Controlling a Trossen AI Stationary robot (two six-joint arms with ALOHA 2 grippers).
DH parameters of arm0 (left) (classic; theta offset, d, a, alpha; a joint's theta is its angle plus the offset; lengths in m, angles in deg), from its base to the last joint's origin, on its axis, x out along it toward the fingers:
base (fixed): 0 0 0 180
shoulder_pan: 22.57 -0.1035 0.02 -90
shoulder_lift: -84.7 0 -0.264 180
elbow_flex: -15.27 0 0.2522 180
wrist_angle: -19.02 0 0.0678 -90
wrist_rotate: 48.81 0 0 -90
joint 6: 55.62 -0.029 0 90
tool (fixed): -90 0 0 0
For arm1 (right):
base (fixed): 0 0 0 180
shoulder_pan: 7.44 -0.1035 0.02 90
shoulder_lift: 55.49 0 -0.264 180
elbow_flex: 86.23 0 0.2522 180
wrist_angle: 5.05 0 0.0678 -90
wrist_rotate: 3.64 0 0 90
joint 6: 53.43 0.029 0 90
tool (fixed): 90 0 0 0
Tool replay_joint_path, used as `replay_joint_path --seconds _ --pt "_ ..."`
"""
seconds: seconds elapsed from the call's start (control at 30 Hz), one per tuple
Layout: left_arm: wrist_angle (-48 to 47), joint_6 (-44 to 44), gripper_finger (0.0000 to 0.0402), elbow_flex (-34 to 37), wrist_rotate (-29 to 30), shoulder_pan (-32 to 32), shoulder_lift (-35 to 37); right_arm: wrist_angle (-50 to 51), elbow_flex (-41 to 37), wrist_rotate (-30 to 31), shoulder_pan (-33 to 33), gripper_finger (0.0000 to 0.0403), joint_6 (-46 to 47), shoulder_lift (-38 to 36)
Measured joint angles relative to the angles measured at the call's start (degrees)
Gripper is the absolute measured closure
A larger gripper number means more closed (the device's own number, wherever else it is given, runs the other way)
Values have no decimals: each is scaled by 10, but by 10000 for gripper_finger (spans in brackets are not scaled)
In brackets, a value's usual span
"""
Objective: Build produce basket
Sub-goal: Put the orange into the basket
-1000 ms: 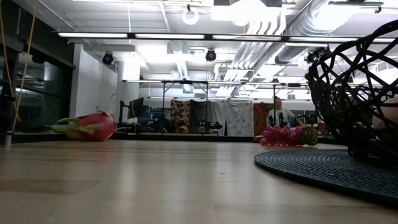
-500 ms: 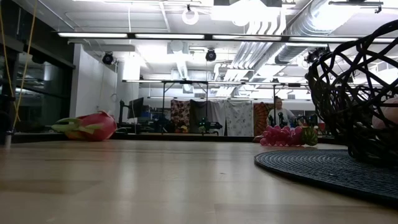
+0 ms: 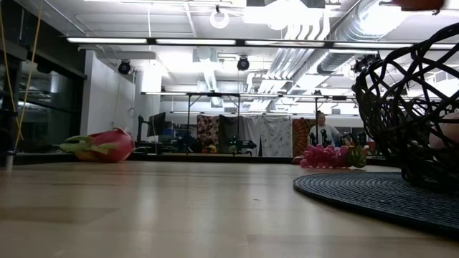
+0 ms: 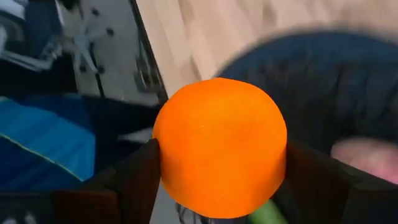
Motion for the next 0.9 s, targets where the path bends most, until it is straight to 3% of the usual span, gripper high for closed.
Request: replay_joint_path --seconds 0.17,0.43,0.57,0.9 --pt "0 0 55 0 0 0 0 -72 -95 38 -58 123 59 1" --pt "0 0 55 0 0 0 0 -105 -207 85 -64 123 55 24" --pt "0 0 55 0 0 0 0 -122 -228 88 -64 123 53 38" --pt "0 0 55 0 13 0 0 -126 -228 165 -64 95 42 57"
